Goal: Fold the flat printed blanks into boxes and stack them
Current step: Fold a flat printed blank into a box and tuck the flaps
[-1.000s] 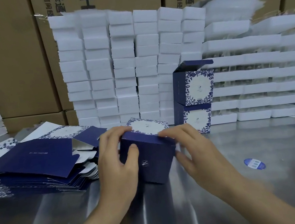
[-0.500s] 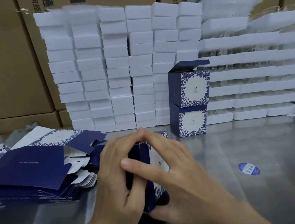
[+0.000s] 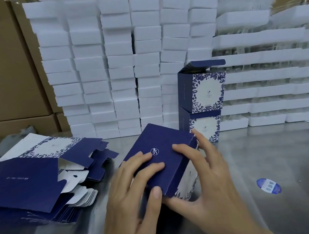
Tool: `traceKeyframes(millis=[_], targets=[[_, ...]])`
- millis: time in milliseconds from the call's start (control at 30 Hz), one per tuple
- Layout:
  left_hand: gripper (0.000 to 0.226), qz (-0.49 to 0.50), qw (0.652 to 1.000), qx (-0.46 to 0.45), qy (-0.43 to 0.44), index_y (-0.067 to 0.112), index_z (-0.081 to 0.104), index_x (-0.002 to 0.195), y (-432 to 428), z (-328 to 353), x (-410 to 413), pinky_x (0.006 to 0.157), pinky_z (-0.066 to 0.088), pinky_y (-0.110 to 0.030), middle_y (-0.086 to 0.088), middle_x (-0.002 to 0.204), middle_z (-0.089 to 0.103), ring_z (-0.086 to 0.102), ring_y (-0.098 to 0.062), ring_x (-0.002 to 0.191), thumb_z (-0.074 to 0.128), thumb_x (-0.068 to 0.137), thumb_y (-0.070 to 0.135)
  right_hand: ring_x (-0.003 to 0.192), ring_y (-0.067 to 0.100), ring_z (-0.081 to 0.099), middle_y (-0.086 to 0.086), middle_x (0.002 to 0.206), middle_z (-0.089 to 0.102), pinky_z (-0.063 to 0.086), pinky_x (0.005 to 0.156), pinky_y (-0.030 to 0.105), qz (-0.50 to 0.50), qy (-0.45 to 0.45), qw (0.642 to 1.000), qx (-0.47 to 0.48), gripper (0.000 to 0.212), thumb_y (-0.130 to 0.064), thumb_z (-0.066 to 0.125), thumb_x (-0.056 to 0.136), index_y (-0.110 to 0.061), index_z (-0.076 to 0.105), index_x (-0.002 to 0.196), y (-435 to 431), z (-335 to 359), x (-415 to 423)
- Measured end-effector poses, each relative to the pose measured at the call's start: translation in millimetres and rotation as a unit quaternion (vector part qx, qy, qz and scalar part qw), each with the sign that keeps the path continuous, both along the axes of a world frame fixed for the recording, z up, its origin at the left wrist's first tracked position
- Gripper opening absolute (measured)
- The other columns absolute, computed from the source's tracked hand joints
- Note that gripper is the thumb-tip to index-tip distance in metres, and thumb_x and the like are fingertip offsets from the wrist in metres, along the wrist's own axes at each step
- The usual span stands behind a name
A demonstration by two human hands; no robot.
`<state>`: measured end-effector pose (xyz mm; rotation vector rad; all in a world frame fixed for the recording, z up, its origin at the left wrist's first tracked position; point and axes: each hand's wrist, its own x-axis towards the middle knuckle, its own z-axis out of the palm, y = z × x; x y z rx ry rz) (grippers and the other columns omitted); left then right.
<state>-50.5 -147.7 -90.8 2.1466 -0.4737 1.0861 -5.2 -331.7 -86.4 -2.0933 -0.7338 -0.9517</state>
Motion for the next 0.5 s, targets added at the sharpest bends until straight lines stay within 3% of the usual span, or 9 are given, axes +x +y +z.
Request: traceKeyframes(millis=[67, 133, 200, 300, 500], targets=[[0.039, 0.006, 1.0, 0.004, -0.011, 0.03, 0.068, 0.133, 0, 0, 4, 0.124, 0.027, -0.031, 0.012, 0.153, 0.053, 0.043, -0.018, 0.15, 0.048, 0.099, 0.032, 0.155, 0.004, 0.029, -0.013, 0.172, 0.021, 0.034, 0.111, 0.032, 0.017, 0.023, 1.0, -0.011, 0.095, -0.073, 0.08, 0.066, -0.056, 0.04, 0.15, -3, -4, 8], [0.04, 0.008, 1.0, -0.002, -0.022, 0.032, 0.068, 0.133, 0, 0, 6, 0.125, 0.025, -0.03, 0.009, 0.155, 0.052, 0.042, -0.02, 0.151, 0.05, 0.098, 0.032, 0.155, -0.006, 0.021, -0.02, 0.17, 0.019, 0.037, 0.11, 0.029, 0.031, 0.087, 0.996, -0.012, 0.107, -0.072, 0.084, 0.061, -0.062, 0.031, 0.153, -8, -8, 13], [0.041, 0.014, 0.999, -0.036, -0.022, 0.037, 0.066, 0.134, 0, 0, 6, 0.122, 0.031, -0.034, 0.007, 0.158, 0.049, 0.041, -0.022, 0.152, 0.051, 0.097, 0.033, 0.149, -0.011, 0.029, -0.028, 0.162, 0.027, 0.039, 0.108, 0.027, 0.027, 0.141, 0.989, 0.026, 0.114, -0.073, 0.087, 0.056, -0.067, 0.027, 0.152, -13, -13, 18], [0.043, 0.01, 0.991, -0.127, 0.034, 0.048, 0.058, 0.138, 3, 0, 6, 0.114, 0.034, -0.038, 0.011, 0.16, 0.044, 0.04, -0.018, 0.152, 0.052, 0.096, 0.037, 0.136, -0.012, 0.043, -0.032, 0.146, 0.036, 0.037, 0.099, 0.017, 0.003, 0.162, 0.983, 0.089, 0.113, -0.073, 0.087, 0.053, -0.069, 0.028, 0.149, -23, -19, 29], [0.061, -0.003, 0.978, -0.156, 0.138, 0.056, 0.052, 0.142, 8, -8, 11, 0.11, 0.043, -0.036, 0.024, 0.16, 0.036, 0.041, -0.011, 0.149, 0.059, 0.092, 0.021, 0.133, -0.015, 0.043, -0.039, 0.144, 0.032, 0.04, 0.097, 0.022, -0.003, 0.19, 0.978, 0.09, 0.12, -0.074, 0.088, 0.056, -0.066, 0.02, 0.155, -20, -31, 31]])
